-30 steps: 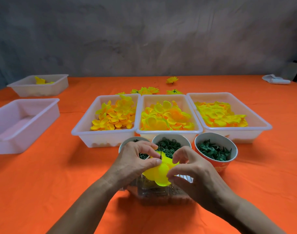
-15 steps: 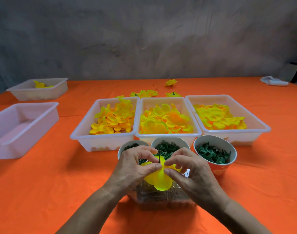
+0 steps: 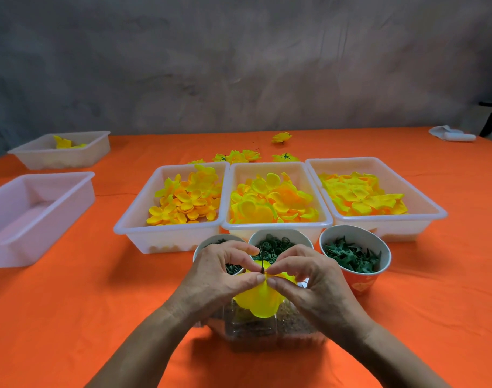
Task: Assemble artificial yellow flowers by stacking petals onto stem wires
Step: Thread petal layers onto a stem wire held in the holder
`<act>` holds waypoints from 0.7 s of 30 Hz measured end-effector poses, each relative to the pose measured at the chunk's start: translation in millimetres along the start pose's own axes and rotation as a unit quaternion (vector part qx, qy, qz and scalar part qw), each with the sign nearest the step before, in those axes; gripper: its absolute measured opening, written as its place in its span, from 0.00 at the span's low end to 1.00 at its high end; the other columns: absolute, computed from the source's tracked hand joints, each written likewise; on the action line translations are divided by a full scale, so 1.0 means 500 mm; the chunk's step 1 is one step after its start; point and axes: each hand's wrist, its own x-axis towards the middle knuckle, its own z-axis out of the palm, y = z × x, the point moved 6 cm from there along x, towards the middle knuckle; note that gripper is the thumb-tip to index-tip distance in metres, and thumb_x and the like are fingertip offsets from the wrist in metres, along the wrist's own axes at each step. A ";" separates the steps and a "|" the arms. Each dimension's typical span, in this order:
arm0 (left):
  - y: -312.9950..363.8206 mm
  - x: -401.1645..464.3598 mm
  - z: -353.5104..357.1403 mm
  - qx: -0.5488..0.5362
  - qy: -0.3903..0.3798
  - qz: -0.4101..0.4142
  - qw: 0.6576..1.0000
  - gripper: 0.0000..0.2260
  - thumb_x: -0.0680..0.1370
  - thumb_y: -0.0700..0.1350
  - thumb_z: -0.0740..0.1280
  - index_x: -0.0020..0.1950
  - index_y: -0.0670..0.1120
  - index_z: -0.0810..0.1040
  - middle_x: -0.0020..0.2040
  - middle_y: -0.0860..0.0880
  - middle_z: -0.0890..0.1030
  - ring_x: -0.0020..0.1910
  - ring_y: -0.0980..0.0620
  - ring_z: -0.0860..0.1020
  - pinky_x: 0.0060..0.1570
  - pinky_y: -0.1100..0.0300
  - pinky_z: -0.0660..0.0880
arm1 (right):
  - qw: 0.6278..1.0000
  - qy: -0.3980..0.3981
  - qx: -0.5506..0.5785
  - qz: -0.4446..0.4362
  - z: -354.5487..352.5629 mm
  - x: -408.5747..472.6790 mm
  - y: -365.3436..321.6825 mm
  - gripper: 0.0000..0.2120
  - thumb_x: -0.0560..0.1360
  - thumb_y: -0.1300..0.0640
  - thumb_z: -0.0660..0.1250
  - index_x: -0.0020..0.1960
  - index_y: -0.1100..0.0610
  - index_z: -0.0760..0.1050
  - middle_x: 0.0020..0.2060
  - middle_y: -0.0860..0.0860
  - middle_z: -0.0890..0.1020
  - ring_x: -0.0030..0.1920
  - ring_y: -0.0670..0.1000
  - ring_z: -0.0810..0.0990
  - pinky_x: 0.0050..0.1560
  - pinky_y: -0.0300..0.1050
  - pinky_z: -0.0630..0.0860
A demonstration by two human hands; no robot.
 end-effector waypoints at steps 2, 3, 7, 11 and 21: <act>0.000 0.001 0.000 -0.002 -0.001 -0.003 1.000 0.04 0.68 0.41 0.77 0.39 0.49 0.85 0.53 0.58 0.81 0.56 0.64 0.76 0.57 0.63 0.71 | 1.000 0.011 0.001 0.004 -0.003 0.000 0.001 0.05 0.69 0.56 0.75 0.43 0.47 0.83 0.41 0.42 0.79 0.45 0.42 0.78 0.40 0.33 0.71; -0.001 0.000 0.001 -0.003 -0.001 -0.004 1.000 0.04 0.68 0.40 0.77 0.39 0.49 0.85 0.53 0.57 0.81 0.56 0.64 0.76 0.57 0.64 0.71 | 1.000 0.018 0.005 0.009 -0.005 -0.001 0.003 0.05 0.69 0.57 0.75 0.43 0.48 0.83 0.42 0.42 0.80 0.46 0.42 0.78 0.41 0.34 0.73; -0.002 0.000 0.001 -0.004 0.001 -0.003 1.000 0.04 0.67 0.40 0.77 0.39 0.48 0.86 0.53 0.57 0.81 0.55 0.64 0.76 0.57 0.67 0.70 | 0.997 0.060 0.022 0.053 -0.022 -0.002 0.022 0.03 0.71 0.58 0.73 0.44 0.52 0.83 0.42 0.45 0.81 0.43 0.39 0.79 0.40 0.29 0.73; -0.003 0.002 0.001 0.000 0.004 0.000 1.000 0.04 0.67 0.39 0.77 0.39 0.48 0.86 0.52 0.58 0.81 0.55 0.65 0.76 0.55 0.72 0.68 | 0.990 0.049 -0.009 0.129 -0.030 -0.005 0.049 0.03 0.72 0.56 0.70 0.41 0.54 0.82 0.35 0.47 0.83 0.37 0.43 0.80 0.42 0.41 0.77; -0.001 0.002 0.000 0.005 0.007 0.005 1.000 0.05 0.67 0.40 0.77 0.37 0.49 0.85 0.52 0.58 0.81 0.55 0.65 0.76 0.54 0.74 0.67 | 0.974 0.048 0.099 0.196 -0.027 -0.007 0.061 0.08 0.67 0.64 0.74 0.38 0.51 0.81 0.32 0.49 0.84 0.36 0.45 0.81 0.41 0.42 0.77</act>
